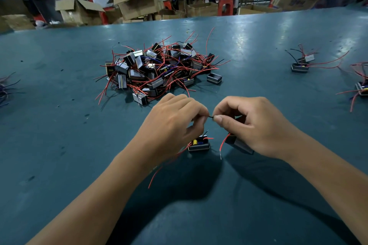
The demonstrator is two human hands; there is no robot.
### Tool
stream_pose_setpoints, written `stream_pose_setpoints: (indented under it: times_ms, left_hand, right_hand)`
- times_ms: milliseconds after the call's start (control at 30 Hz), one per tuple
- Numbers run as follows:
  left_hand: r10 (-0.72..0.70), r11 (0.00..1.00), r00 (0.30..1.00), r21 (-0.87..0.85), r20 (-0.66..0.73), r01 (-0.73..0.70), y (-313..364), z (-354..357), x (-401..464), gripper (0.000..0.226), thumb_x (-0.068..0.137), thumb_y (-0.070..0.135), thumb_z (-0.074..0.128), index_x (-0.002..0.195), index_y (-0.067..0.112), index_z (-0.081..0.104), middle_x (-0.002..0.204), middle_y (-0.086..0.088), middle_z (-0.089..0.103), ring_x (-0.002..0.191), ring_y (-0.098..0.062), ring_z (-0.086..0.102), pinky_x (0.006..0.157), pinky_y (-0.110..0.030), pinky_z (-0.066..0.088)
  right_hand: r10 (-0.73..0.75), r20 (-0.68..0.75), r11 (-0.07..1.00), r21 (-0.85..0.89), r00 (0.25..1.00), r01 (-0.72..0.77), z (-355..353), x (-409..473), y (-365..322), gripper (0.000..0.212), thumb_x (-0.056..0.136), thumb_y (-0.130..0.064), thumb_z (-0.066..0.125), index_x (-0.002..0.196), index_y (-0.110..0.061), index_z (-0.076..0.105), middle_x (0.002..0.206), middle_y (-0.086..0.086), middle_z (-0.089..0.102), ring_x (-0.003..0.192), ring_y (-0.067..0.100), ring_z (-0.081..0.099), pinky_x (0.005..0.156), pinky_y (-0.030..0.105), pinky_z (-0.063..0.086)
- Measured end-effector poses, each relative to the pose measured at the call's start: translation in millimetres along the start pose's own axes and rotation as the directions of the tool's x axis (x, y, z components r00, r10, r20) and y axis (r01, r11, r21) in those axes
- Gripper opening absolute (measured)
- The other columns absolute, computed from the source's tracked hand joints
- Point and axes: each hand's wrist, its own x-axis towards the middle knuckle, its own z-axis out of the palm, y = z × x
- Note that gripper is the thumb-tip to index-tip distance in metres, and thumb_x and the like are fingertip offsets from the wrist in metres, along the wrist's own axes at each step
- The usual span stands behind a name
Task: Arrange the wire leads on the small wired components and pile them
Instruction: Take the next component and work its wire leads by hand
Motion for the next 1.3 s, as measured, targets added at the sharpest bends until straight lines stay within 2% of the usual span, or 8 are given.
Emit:
stream_pose_setpoints:
  times_ms: [167,367,533,767,967,1067,1200,1300]
  left_hand:
    - [0.036,0.999,0.999,0.022,0.002,-0.036,-2,-2,1,0.008,0.09,0.005,0.064,0.083,0.005,0.07,0.073,-0.002,0.063,0.068,-0.027,0.058,0.065,-0.047,0.048]
    - [0.048,0.999,0.999,-0.006,-0.008,-0.048,-2,-1,0,0.006,0.089,0.004,0.065,0.084,0.005,0.069,0.073,-0.002,0.062,0.069,-0.026,0.058,0.066,-0.047,0.047]
    - [-0.064,0.985,0.998,-0.16,-0.006,0.063,1,0,-2,0.005,0.089,0.01,0.065,0.087,0.009,0.07,0.076,0.012,0.057,0.073,-0.009,0.053,0.071,-0.044,0.047]
    - [-0.079,0.985,0.997,-0.156,-0.007,0.077,-1,-2,-2,0.006,0.09,0.011,0.065,0.089,0.009,0.07,0.078,0.013,0.056,0.074,-0.007,0.052,0.074,-0.044,0.046]
    - [-0.136,0.972,0.99,-0.189,0.042,0.141,-3,-2,-1,0.008,0.091,0.017,0.063,0.09,0.013,0.07,0.077,0.015,0.058,0.074,-0.001,0.05,0.078,-0.033,0.042]
    - [-0.275,0.863,0.954,-0.406,0.119,0.3,0,-1,-1,0.005,0.091,0.018,0.065,0.088,0.017,0.07,0.071,0.012,0.064,0.072,-0.002,0.056,0.073,-0.018,0.04]
    - [-0.392,0.661,0.864,-0.557,0.316,0.504,1,3,1,0.01,0.096,0.013,0.065,0.088,0.015,0.069,0.07,0.007,0.068,0.067,-0.021,0.06,0.068,-0.036,0.05]
    - [-0.419,0.514,0.804,-0.619,0.423,0.594,-2,3,0,0.012,0.096,0.005,0.064,0.085,0.009,0.069,0.066,0.006,0.067,0.063,-0.009,0.058,0.066,-0.021,0.049]
  right_hand:
    - [0.07,0.034,0.994,0.078,0.997,-0.073,-2,1,0,0.012,0.093,-0.022,0.067,0.082,-0.027,0.067,0.072,-0.008,0.067,0.061,0.004,0.056,0.058,0.02,0.046]
    - [0.161,0.133,0.934,0.299,0.978,-0.195,-5,2,-2,0.011,0.092,-0.016,0.067,0.082,-0.019,0.069,0.066,-0.009,0.066,0.062,0.007,0.056,0.06,0.023,0.048]
    - [0.188,0.186,0.862,0.438,0.964,-0.253,-5,1,-3,0.009,0.092,-0.011,0.065,0.084,-0.012,0.069,0.064,-0.007,0.064,0.06,0.002,0.057,0.059,0.013,0.044]
    - [0.218,0.213,0.817,0.495,0.953,-0.297,-5,2,0,0.01,0.093,-0.013,0.063,0.088,-0.015,0.072,0.07,-0.002,0.068,0.068,0.009,0.058,0.064,0.017,0.049]
    - [0.192,0.202,0.819,0.506,0.96,-0.27,-3,2,2,0.011,0.08,-0.03,0.069,0.084,-0.02,0.072,0.07,-0.006,0.067,0.066,0.006,0.06,0.063,0.016,0.048]
    - [0.175,0.162,0.848,0.476,0.971,-0.232,-2,1,3,0.006,0.085,-0.025,0.072,0.082,-0.021,0.071,0.067,-0.008,0.062,0.059,0.007,0.053,0.056,0.017,0.045]
    - [0.115,0.037,0.954,0.273,0.993,-0.12,2,-1,7,0.017,0.09,-0.011,0.07,0.078,-0.021,0.066,0.059,-0.01,0.056,0.052,0.005,0.047,0.051,0.016,0.041]
    - [0.02,-0.002,0.988,0.15,1.0,-0.019,6,-2,5,0.018,0.088,-0.009,0.069,0.078,-0.023,0.063,0.058,-0.006,0.057,0.048,0.006,0.048,0.05,0.017,0.04]
